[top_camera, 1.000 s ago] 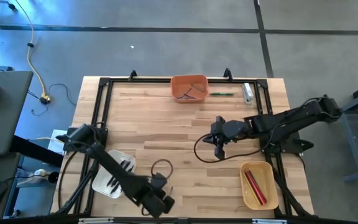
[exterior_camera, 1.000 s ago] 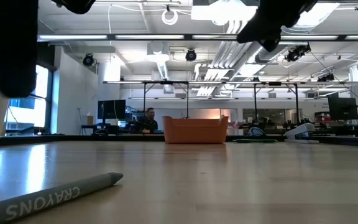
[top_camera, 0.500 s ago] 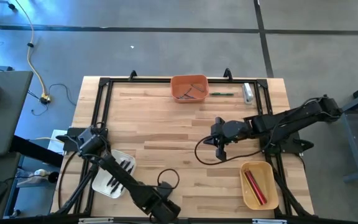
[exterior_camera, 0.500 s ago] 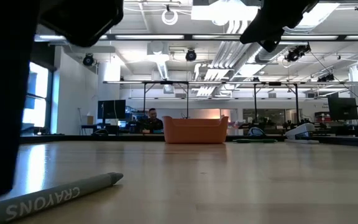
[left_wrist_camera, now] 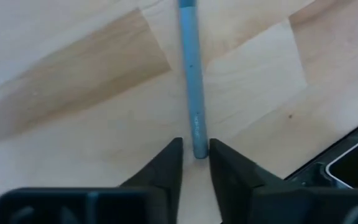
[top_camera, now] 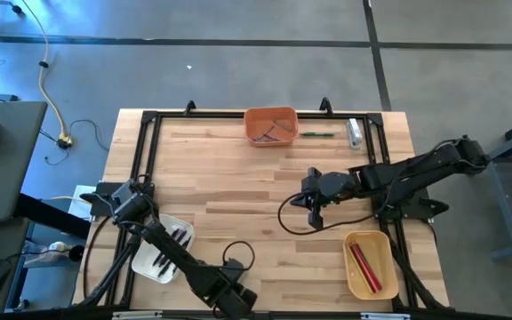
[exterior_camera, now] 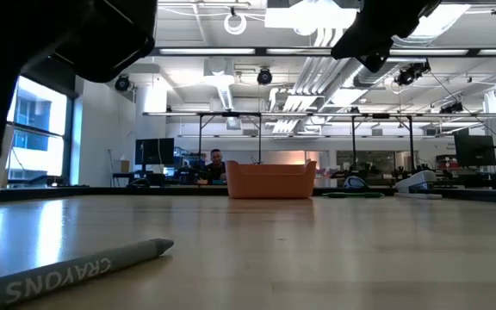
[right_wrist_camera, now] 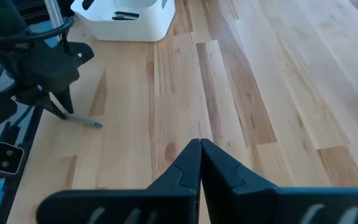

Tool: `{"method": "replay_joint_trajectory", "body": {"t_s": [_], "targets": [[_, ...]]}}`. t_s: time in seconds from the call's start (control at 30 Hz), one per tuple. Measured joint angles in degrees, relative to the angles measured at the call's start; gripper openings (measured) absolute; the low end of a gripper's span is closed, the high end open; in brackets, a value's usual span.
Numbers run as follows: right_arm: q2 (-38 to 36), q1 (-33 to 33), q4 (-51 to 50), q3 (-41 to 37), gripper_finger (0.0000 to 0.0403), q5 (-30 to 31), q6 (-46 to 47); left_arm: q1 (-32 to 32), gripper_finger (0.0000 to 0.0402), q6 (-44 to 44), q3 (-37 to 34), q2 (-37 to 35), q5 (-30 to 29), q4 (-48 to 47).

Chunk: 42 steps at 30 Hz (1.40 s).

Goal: Sort crayons/erasers/pens/pencils in bins
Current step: Put the gray crayon into the orange bin

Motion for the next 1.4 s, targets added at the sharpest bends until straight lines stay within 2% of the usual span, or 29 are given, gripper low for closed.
{"method": "replay_joint_trajectory", "body": {"t_s": [0.13,0.23,0.47,0.63,0.8,0.97,1.2,1.3,1.4], "targets": [[0.00,0.00,-0.09,0.00,0.0000,0.00,0.00,-0.07,0.0022,0.06,-0.04,0.83,0.18,-0.41],[0.00,0.00,-0.11,0.00,0.0000,0.00,0.04,0.00,0.0006,1.46,0.00,1.01,0.21,-0.30],[-1.48,0.00,-0.29,0.00,0.0000,-0.06,2.51,0.57,0.0004,7.10,-0.23,-1.03,-1.87,-3.29],[-7.08,0.00,-1.32,0.00,0.0000,-0.22,4.67,1.53,0.0001,6.75,-0.41,-2.67,-5.17,-8.09],[-11.39,0.00,-5.78,0.00,0.0000,0.49,5.46,2.52,0.0001,10.92,-0.38,-5.22,-9.52,-8.06],[-11.26,1.35,-8.45,0.00,0.0000,1.55,7.69,4.21,0.0001,13.97,-0.33,-6.43,-12.21,-8.64],[-10.29,5.19,-7.13,-0.04,0.0000,3.58,11.72,4.07,0.0001,17.90,-0.26,-9.20,-17.50,-6.33],[-10.24,7.87,1.54,-3.54,0.0000,2.75,14.25,4.22,0.0001,19.59,-0.29,-10.50,-20.65,-5.52],[-10.11,10.53,20.27,-12.01,0.0000,0.66,20.64,4.66,0.0001,21.77,-0.20,-12.04,-22.78,-4.02]]}}
